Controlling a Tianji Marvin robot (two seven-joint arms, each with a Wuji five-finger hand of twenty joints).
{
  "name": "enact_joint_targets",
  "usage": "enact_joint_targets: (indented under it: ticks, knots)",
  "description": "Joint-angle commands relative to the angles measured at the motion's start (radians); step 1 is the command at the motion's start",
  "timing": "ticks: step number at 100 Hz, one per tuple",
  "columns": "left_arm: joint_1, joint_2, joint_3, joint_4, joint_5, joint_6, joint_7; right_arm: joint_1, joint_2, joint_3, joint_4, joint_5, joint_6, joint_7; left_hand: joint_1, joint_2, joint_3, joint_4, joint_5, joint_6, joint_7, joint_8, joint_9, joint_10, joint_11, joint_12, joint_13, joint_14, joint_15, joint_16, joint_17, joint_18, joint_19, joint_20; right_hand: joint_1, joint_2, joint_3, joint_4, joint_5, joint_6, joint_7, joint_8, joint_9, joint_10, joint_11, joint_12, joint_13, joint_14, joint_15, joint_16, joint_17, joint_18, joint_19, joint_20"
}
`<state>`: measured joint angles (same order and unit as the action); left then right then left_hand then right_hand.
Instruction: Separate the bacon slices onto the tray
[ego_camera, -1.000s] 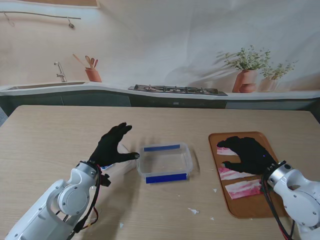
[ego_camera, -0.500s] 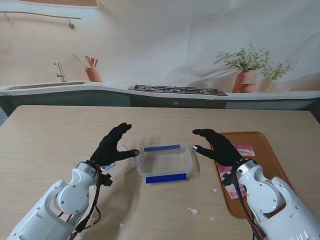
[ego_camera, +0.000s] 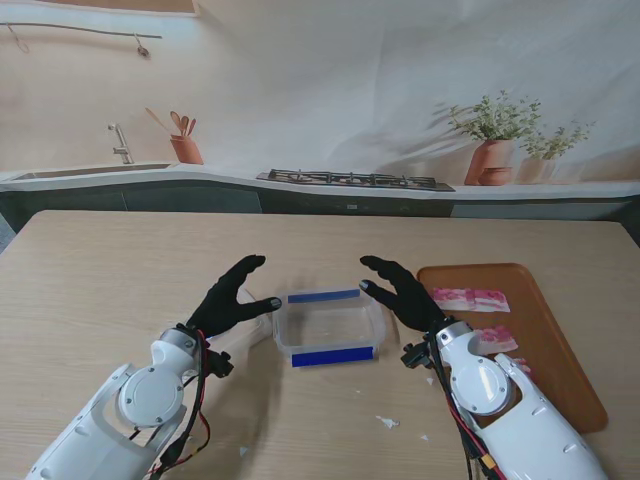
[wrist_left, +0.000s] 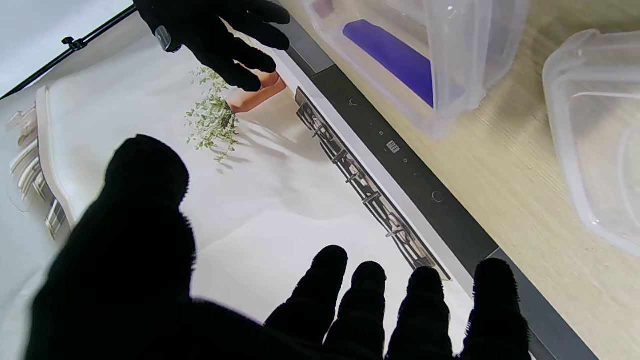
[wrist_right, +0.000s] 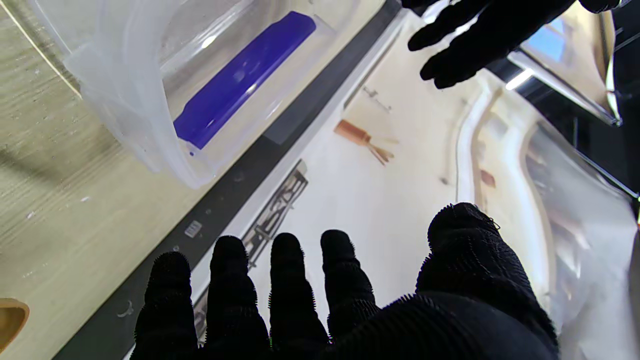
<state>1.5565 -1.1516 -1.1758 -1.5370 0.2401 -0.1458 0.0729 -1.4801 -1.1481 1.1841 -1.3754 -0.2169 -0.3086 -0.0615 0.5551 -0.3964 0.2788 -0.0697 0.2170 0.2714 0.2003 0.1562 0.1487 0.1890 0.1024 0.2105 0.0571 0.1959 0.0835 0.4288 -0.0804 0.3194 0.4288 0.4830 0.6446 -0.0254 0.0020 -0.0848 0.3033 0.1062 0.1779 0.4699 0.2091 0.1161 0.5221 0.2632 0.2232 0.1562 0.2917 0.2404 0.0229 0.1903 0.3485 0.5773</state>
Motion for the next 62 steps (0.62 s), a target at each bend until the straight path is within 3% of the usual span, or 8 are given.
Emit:
enact_joint_targets:
  ticks: [1, 29, 62]
  knots:
    - [0.004, -0.006, 0.001, 0.002, 0.012, 0.003, -0.009, -0.001, -0.012, -0.006, 0.004, 0.004, 0.009, 0.012, 0.004, 0.011, -0.006, 0.021, 0.005, -0.003, -0.018, -0.008, 0.007, -0.022, 0.009, -0.013, -0.020, -0.013, 0.014, -0.017, -0.009, 0.004, 0.031, 0.003, 0.026, 0.018, -0.012, 0.050, -0.003, -0.025, 0.009, -0.009, -0.019, 0.008, -0.016, -0.002, -0.023, -0.015, -0.009, -0.008, -0.013, -0.028, -0.022, 0.017]
    - [-0.012, -0.004, 0.015, 0.019, 0.016, 0.001, -0.016, -0.004, -0.015, -0.008, 0.004, -0.005, 0.025, -0.004, 0.002, 0.010, 0.002, 0.021, 0.007, -0.002, -0.021, -0.009, 0.008, -0.035, 0.010, -0.014, -0.021, -0.015, 0.013, -0.018, -0.009, 0.003, 0.031, 0.005, 0.034, 0.014, -0.009, 0.052, -0.002, -0.026, 0.020, -0.009, -0.016, 0.010, -0.008, 0.002, -0.021, -0.013, -0.004, -0.003, -0.013, -0.024, -0.018, 0.021]
    - [-0.013, -0.002, 0.017, 0.025, 0.035, -0.002, -0.018, -0.001, -0.018, -0.009, 0.008, -0.009, 0.030, -0.017, 0.000, 0.010, 0.011, 0.020, 0.007, 0.001, -0.022, -0.009, 0.006, -0.021, 0.008, -0.015, -0.022, -0.013, 0.012, -0.017, -0.010, 0.002, 0.027, 0.005, 0.039, 0.013, -0.008, 0.053, -0.002, -0.026, 0.026, -0.012, -0.012, 0.011, -0.004, 0.004, -0.020, -0.012, -0.001, -0.001, -0.015, -0.024, -0.016, 0.025]
